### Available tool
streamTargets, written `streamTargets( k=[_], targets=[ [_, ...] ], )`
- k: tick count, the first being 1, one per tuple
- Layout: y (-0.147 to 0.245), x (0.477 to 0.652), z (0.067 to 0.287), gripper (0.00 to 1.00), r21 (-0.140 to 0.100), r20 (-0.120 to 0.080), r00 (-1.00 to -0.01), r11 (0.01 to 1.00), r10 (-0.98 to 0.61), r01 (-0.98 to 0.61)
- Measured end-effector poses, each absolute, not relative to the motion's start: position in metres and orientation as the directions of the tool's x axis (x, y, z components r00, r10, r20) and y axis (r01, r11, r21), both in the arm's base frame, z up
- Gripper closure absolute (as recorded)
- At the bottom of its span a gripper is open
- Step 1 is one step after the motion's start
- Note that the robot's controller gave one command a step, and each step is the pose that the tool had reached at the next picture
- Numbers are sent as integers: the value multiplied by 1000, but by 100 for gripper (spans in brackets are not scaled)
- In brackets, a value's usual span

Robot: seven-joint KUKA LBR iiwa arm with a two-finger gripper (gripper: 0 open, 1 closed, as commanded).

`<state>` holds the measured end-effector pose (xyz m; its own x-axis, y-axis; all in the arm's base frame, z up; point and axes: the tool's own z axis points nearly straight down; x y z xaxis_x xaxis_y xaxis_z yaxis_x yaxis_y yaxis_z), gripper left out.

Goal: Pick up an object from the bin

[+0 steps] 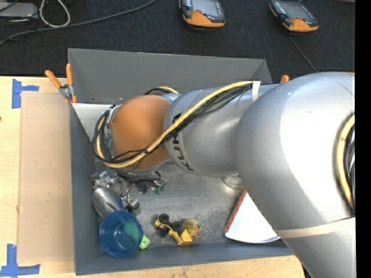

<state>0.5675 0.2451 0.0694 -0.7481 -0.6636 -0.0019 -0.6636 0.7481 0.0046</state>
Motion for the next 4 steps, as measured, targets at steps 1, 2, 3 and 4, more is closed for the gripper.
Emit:
streamTargets(
  k=[1,2,3,4],
  targets=[
    [245,567,69,100,5,-2,-749,749,-663,-663],
    [245,567,69,100,5,-2,-749,749,-662,-662],
    [234,574,108,100,5,-5,-647,647,-762,-762],
    [234,574,108,100,5,-5,-648,648,-762,-762]
  ],
)
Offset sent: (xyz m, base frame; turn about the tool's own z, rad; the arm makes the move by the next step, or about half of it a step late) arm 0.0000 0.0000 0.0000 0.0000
